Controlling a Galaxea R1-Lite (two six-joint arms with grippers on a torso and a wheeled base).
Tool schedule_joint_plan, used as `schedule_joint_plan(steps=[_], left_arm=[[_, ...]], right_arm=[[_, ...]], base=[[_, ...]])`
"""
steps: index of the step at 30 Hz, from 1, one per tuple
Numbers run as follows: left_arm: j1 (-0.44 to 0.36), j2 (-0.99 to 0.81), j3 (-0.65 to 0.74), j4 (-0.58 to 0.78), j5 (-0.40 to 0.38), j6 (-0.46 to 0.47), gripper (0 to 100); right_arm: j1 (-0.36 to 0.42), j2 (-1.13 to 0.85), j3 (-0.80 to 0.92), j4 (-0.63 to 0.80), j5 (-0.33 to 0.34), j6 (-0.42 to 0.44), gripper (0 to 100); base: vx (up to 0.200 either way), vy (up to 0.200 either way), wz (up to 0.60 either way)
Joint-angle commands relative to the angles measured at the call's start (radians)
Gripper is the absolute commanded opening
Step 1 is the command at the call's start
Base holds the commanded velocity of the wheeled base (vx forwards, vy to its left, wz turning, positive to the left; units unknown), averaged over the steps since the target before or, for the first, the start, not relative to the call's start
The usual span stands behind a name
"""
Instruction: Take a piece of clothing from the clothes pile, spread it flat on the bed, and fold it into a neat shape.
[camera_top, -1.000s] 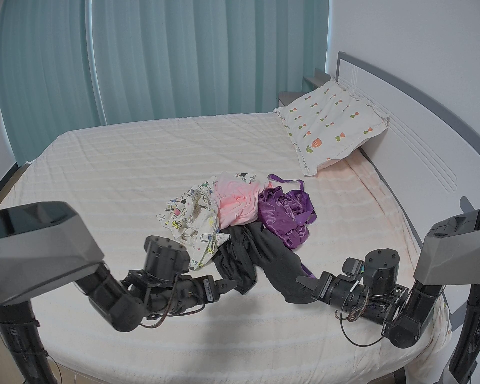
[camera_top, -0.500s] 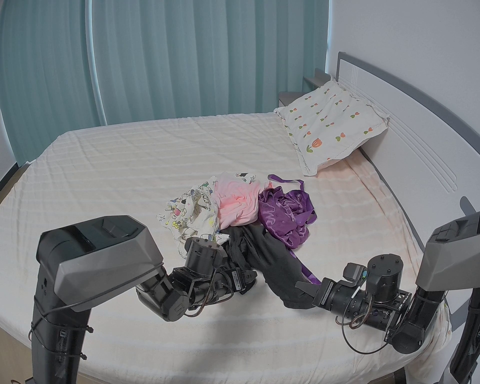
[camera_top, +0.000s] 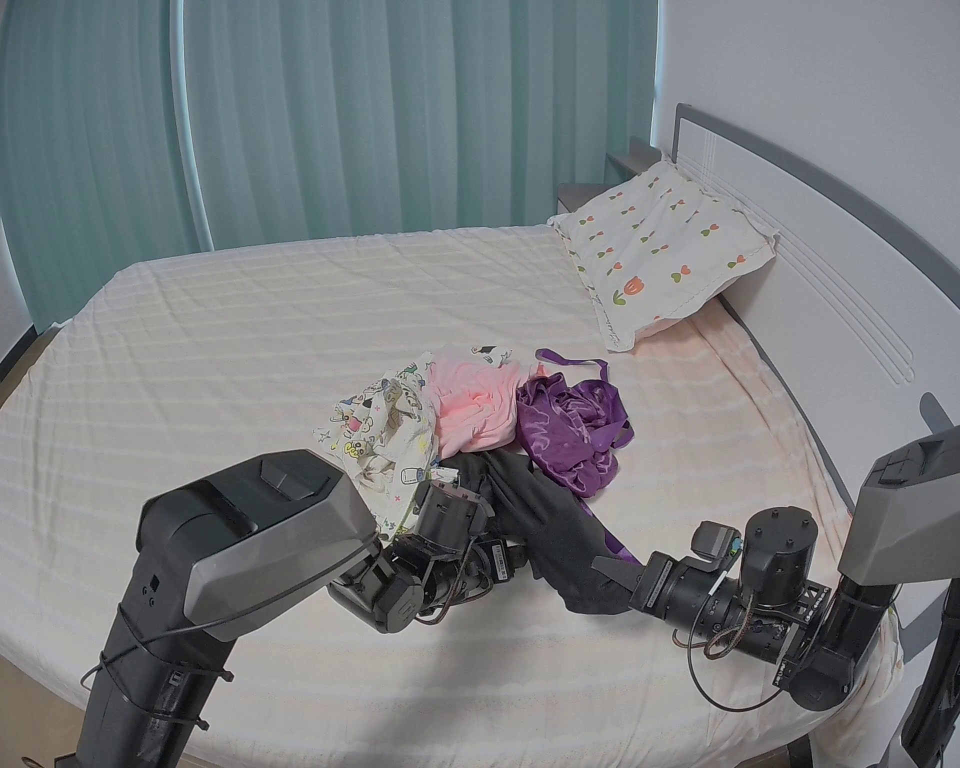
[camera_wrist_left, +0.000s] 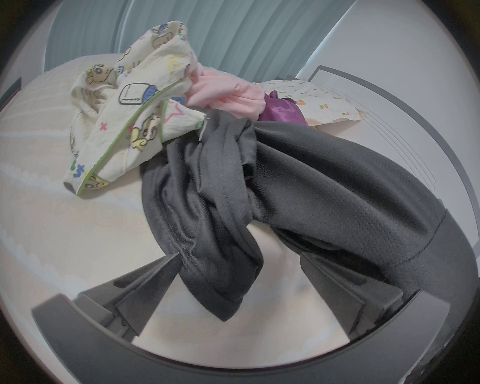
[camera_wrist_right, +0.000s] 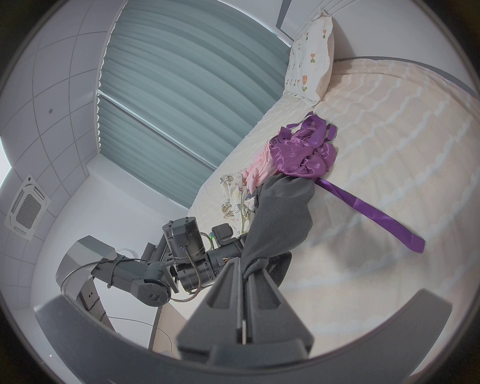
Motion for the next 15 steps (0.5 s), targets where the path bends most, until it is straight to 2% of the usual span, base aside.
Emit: schedule_joint_plan(steps=[1, 2, 3, 6, 9, 15], left_arm=[[-0.006, 0.017, -0.030, 0.005, 0.011, 0.012, 100], [-0.006, 0.017, -0.032, 0.008, 0.011, 0.015, 100], [-0.006, 0.017, -0.035, 0.009, 0.013, 0.018, 0], [-0.006, 0.017, -0.038, 0.019, 0.018, 0.018, 0], [0.000, 0.014, -0.024, 0.037, 0.061, 0.017, 0], [0.005, -0.038, 0.077, 0.011, 0.067, -0.017, 0]], right_arm=[[0.000, 0.000, 0.005, -0.009, 0.000, 0.000, 0], [0.000, 0.000, 0.005, -0.009, 0.000, 0.000, 0], [-0.004, 0.002, 0.005, -0.009, 0.000, 0.000, 0], [-0.004, 0.003, 0.005, -0.009, 0.000, 0.000, 0], [-0.007, 0.008, 0.005, -0.009, 0.001, 0.000, 0], [-0.005, 0.005, 0.005, -0.009, 0.001, 0.000, 0]], base=[[0.000, 0.000, 0.00], [0.000, 0.000, 0.00], [0.000, 0.000, 0.00], [0.000, 0.000, 0.00], [0.000, 0.000, 0.00], [0.000, 0.000, 0.00]])
